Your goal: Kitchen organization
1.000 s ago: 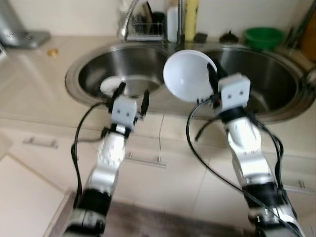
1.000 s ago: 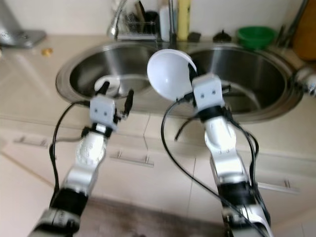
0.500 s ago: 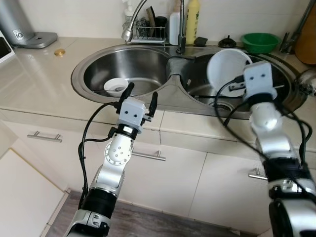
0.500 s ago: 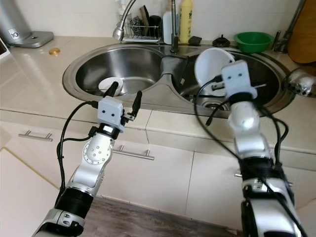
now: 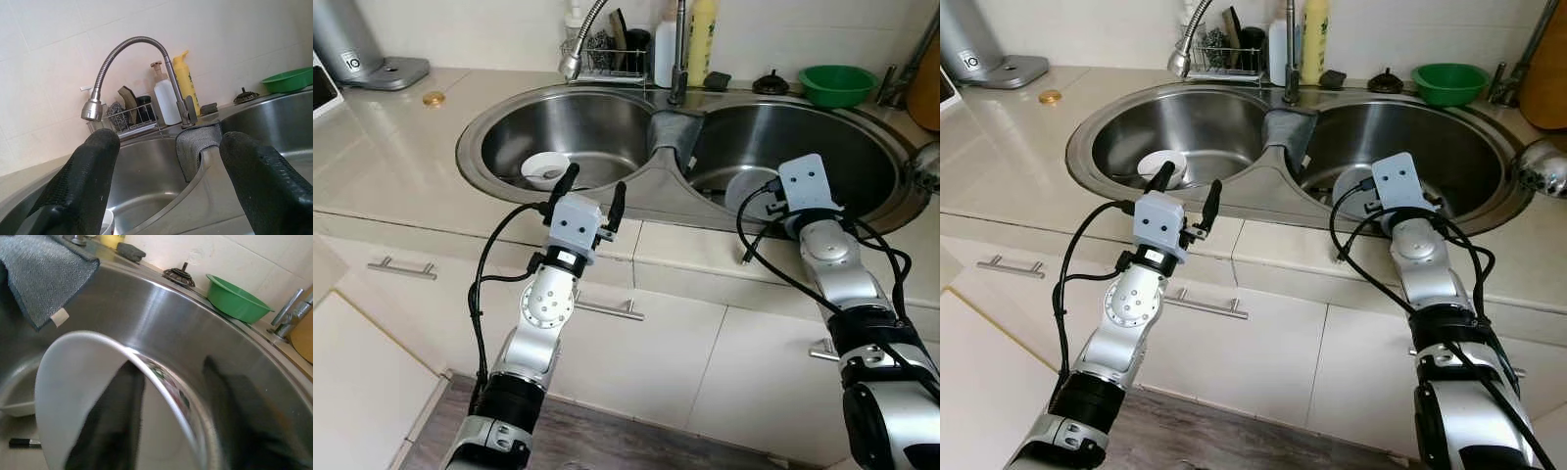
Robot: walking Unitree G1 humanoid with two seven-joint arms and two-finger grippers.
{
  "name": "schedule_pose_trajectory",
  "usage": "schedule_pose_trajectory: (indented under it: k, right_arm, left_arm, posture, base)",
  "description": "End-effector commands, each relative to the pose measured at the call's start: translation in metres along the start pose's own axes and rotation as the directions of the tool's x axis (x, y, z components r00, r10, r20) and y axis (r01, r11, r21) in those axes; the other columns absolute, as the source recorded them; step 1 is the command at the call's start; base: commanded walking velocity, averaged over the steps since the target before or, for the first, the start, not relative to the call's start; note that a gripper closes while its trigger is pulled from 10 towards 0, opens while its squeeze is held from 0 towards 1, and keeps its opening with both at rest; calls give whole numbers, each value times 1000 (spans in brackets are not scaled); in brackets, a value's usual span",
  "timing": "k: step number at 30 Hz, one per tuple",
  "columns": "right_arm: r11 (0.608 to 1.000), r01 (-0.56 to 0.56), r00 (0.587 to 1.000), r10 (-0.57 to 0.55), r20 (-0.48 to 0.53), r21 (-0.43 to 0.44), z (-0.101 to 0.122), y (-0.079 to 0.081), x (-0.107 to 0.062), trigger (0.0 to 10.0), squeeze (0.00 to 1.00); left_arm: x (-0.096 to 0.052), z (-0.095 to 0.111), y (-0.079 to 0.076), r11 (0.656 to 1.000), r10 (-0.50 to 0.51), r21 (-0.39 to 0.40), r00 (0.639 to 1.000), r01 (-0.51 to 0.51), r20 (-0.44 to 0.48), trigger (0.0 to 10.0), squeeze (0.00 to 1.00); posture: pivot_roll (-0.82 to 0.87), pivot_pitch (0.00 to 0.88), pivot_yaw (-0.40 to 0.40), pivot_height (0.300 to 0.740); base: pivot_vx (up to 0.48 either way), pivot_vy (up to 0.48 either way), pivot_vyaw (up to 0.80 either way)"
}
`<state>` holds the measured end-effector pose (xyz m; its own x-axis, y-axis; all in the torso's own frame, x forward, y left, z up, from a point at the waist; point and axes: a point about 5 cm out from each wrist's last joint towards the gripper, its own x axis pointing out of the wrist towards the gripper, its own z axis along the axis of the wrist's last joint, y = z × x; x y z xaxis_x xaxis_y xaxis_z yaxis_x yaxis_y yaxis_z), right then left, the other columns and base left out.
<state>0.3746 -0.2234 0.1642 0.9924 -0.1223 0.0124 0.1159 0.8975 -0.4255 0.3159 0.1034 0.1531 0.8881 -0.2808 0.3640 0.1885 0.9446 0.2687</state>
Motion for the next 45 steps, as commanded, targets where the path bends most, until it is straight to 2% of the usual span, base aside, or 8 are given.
schedule_pose_trajectory:
  k: [1,14,24,32,33,34,35,45]
  right_arm:
    - [999,16,1000,-17,8,38,1,0,0,10000,1000]
    - [992,4,985,-26,169,127,25,-6,-2,10000,1000]
    - [780,-559,822,567,-61,-281,-1,36,-23,10000,1000]
    - [830,-477,870,493,-20,-289,10,25,-19,10000,1000]
    - [870,-421,897,441,24,-255,17,21,-16,10000,627]
    - [895,-382,914,403,53,-229,22,17,-13,10000,627]
    - [927,-322,932,347,109,-194,31,13,-12,10000,0]
    - [993,-33,918,-14,395,111,69,-14,-29,10000,0]
  left_arm:
    - [0,1,3,1000,9,12,1000,-9,2,10000,0]
    - [3,1,1,1000,0,7,1000,0,3,10000,0]
    - [3,0,1,1000,-7,15,1000,7,-6,10000,0]
    - [2,-1,0,1000,-11,15,1000,11,-9,10000,0]
    - [3,-1,0,1000,-11,14,1000,11,-8,10000,0]
    - [3,-1,0,1000,-11,14,1000,11,-7,10000,0]
    - [3,0,0,1000,-11,13,1000,11,-6,10000,0]
    - [3,-1,1,1000,-5,-17,1000,5,-14,10000,0]
  posture:
    - [-169,0,40,740]
    - [-176,0,45,740]
    - [-175,0,45,740]
    - [-178,0,48,740]
    - [-178,0,48,740]
    - [-178,0,48,740]
    - [-178,0,48,740]
    - [-178,0,48,740]
  base:
    - [0,0,0]
    - [0,0,0]
    - [0,0,0]
    - [0,0,0]
    - [0,0,0]
    - [0,0,0]
    - [0,0,0]
    - [0,39,0]
